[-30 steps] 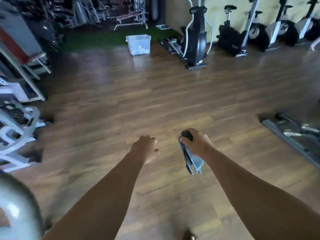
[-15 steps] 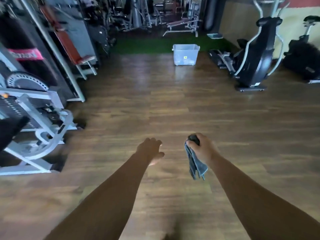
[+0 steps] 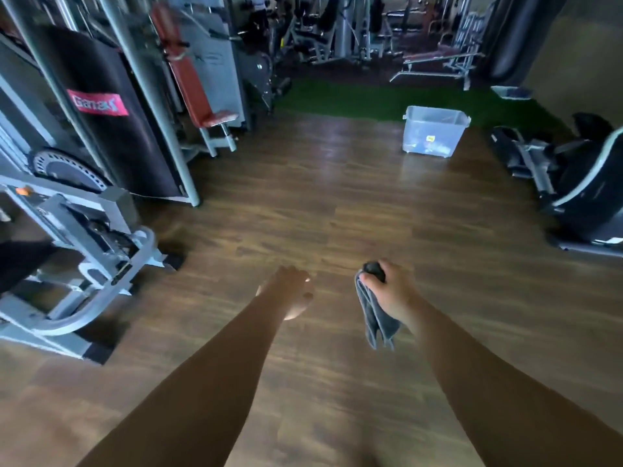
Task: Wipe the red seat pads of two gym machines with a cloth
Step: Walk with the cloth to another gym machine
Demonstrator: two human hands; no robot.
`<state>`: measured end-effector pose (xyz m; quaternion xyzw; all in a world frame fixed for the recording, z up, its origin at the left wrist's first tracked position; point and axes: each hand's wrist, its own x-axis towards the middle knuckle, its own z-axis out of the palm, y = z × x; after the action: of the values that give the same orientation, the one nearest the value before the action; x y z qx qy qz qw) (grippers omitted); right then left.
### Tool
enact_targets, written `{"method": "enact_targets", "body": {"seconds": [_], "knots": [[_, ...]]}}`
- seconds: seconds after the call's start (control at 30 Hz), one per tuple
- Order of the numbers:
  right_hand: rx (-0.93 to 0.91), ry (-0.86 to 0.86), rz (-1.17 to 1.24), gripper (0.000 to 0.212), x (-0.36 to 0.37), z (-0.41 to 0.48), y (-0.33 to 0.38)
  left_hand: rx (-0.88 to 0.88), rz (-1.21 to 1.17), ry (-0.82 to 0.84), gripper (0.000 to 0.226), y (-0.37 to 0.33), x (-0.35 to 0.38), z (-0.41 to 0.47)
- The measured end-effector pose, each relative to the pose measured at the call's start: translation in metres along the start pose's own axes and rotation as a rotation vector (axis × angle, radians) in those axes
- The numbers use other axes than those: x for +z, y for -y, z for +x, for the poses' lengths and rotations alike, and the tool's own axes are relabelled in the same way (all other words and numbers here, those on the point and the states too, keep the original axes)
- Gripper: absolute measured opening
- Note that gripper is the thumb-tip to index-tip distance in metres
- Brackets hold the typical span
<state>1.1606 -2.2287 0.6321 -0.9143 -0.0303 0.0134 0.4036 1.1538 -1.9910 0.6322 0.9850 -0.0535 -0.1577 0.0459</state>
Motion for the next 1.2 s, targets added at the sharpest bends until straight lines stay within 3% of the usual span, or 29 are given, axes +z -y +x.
{"method": "enact_targets", "body": {"seconds": [0.27,0.4,0.5,0.6,0.7,0.77,1.03,1.2], "knots": [[-0.06,0.1,-0.051,0.021,-0.002,0.233,0.019,-0.113,-0.091,-0.036,0.052,0.033,-0.071,0.192],[-0.042,0.086,-0.002,0.04,0.02,0.359,0.025,-0.116,-0.092,-0.037,0.052,0.07,-0.105,0.306],[-0.008,0.089,0.038,0.031,0.032,0.45,0.036,-0.094,-0.069,-0.035,0.051,0.102,-0.139,0.389],[-0.007,0.065,0.074,0.04,0.037,0.535,0.05,-0.07,-0.02,-0.02,0.05,0.129,-0.182,0.466],[-0.005,0.097,0.046,0.019,0.04,0.62,0.061,-0.097,-0.057,-0.034,0.05,0.154,-0.212,0.549],[-0.009,0.115,0.032,0.016,0.043,0.68,0.061,-0.098,-0.083,-0.039,0.05,0.168,-0.225,0.609],[-0.084,0.201,-0.036,0.026,0.05,0.939,0.059,-0.192,-0.111,-0.022,0.054,0.215,-0.291,0.836],[-0.124,0.253,-0.062,0.046,0.064,1.099,0.067,-0.25,-0.152,-0.041,0.055,0.253,-0.34,0.954]]}}
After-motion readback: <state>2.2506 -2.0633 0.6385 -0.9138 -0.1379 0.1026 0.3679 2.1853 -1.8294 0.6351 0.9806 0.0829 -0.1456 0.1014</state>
